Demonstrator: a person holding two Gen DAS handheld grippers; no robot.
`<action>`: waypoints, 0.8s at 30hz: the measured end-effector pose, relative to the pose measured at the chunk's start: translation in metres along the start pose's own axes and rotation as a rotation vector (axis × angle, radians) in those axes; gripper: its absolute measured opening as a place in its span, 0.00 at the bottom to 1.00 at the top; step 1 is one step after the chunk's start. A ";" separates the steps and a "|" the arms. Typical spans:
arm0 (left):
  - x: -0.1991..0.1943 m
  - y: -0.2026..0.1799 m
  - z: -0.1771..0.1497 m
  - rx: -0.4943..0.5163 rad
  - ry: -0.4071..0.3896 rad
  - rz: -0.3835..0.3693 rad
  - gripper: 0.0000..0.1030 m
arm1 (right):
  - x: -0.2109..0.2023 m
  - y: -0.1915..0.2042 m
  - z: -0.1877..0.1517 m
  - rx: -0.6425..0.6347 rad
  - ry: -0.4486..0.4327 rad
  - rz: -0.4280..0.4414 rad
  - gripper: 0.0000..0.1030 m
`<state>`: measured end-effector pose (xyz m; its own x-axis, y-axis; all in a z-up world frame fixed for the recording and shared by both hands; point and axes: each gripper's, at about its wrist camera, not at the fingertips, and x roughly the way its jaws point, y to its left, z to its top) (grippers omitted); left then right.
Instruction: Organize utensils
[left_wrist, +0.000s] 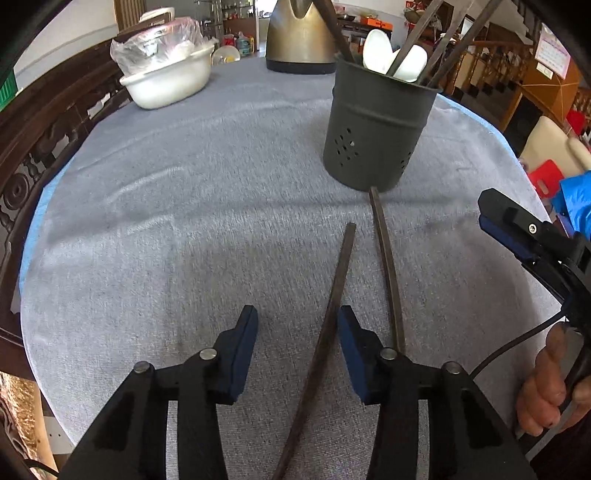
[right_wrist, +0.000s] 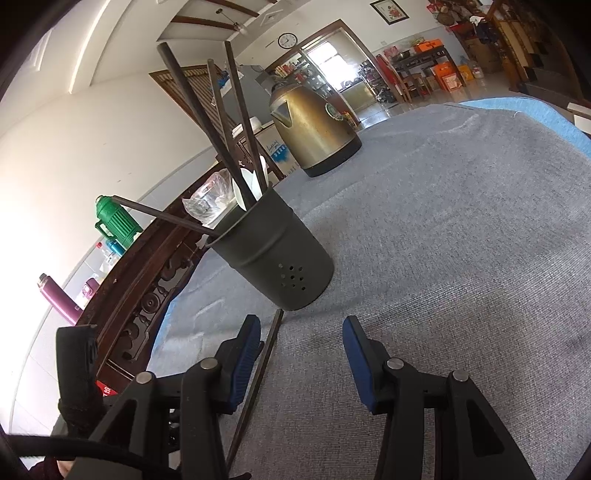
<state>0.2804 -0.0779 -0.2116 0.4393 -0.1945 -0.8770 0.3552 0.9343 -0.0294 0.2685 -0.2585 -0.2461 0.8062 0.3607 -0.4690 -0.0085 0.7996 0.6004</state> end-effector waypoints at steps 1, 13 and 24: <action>0.000 -0.002 0.000 0.006 -0.003 0.002 0.43 | 0.000 0.000 0.000 0.002 0.002 0.003 0.49; -0.010 -0.007 0.007 -0.010 -0.047 -0.056 0.06 | 0.001 -0.003 0.001 0.010 0.009 -0.002 0.49; 0.001 0.014 0.032 -0.131 -0.020 -0.059 0.06 | 0.002 -0.004 0.000 0.012 0.014 -0.012 0.49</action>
<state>0.3124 -0.0744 -0.1976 0.4378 -0.2551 -0.8621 0.2704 0.9519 -0.1444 0.2701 -0.2606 -0.2494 0.7979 0.3574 -0.4853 0.0084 0.7985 0.6020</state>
